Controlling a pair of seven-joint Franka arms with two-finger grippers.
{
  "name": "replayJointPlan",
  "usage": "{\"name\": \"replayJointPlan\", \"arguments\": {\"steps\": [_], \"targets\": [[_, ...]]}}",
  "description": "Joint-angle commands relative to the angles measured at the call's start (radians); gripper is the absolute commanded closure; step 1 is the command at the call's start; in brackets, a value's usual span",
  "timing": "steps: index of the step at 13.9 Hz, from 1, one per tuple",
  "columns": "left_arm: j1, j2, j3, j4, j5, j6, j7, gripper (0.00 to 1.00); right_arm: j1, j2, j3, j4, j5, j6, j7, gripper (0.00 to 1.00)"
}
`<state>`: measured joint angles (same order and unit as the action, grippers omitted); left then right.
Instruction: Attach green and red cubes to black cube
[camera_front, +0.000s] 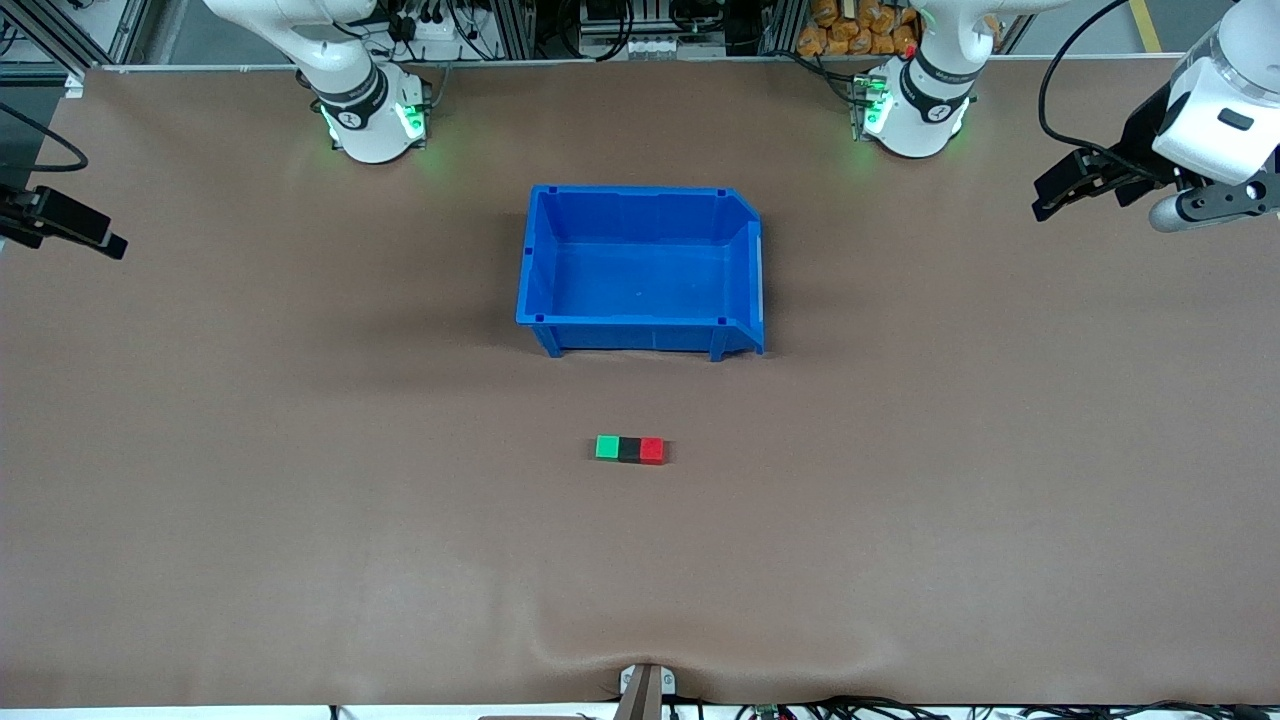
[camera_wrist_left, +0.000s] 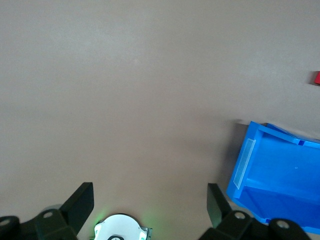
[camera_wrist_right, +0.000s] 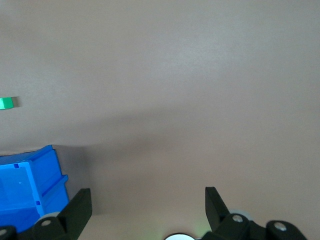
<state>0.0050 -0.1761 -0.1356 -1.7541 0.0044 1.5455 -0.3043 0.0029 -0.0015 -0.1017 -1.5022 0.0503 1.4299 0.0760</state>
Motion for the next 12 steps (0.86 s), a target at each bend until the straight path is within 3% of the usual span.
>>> {"name": "replayJointPlan", "arguments": {"steps": [1, 12], "targets": [[0.004, 0.01, -0.001, 0.034, -0.003, -0.025, 0.02, 0.0, -0.012, 0.008, 0.011, 0.019, -0.001, -0.006, 0.013, 0.0], [0.004, 0.033, -0.001, 0.077, 0.006, -0.03, 0.014, 0.0, -0.011, 0.009, 0.011, 0.019, -0.001, -0.006, 0.013, 0.0]]}}
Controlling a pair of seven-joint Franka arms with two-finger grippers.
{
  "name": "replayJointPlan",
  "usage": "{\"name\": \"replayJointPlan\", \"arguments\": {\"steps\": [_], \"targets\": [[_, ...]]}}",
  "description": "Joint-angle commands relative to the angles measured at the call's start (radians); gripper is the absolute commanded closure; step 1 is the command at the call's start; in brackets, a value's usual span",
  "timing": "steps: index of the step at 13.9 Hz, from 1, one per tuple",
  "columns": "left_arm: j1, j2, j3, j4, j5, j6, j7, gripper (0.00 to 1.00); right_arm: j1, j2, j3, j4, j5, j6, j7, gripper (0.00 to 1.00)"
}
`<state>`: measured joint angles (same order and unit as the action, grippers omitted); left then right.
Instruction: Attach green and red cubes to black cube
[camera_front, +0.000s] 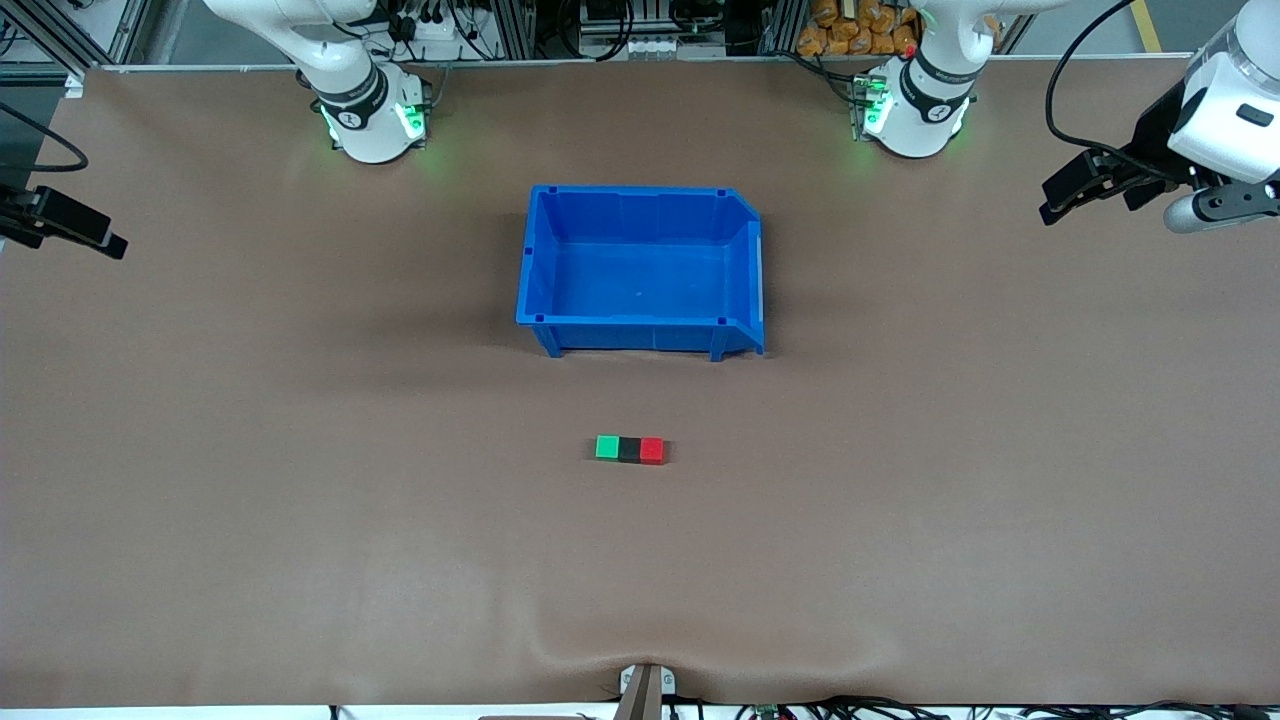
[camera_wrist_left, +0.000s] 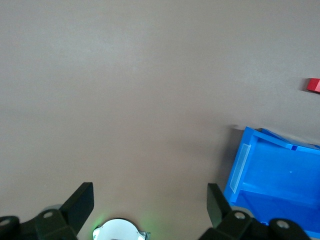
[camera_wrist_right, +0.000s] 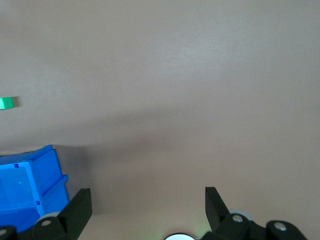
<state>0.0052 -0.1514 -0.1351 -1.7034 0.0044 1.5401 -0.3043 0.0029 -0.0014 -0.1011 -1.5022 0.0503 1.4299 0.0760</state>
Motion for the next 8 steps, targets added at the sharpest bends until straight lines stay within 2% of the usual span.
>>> {"name": "replayJointPlan", "arguments": {"steps": [1, 8], "targets": [[0.003, 0.009, -0.001, 0.028, 0.006, -0.028, 0.014, 0.0, -0.011, 0.009, 0.011, 0.019, -0.001, -0.006, 0.013, 0.0], [0.002, 0.009, -0.004, 0.027, 0.006, -0.044, 0.014, 0.0, -0.008, 0.014, 0.011, 0.019, -0.001, -0.006, 0.013, 0.0]]}}
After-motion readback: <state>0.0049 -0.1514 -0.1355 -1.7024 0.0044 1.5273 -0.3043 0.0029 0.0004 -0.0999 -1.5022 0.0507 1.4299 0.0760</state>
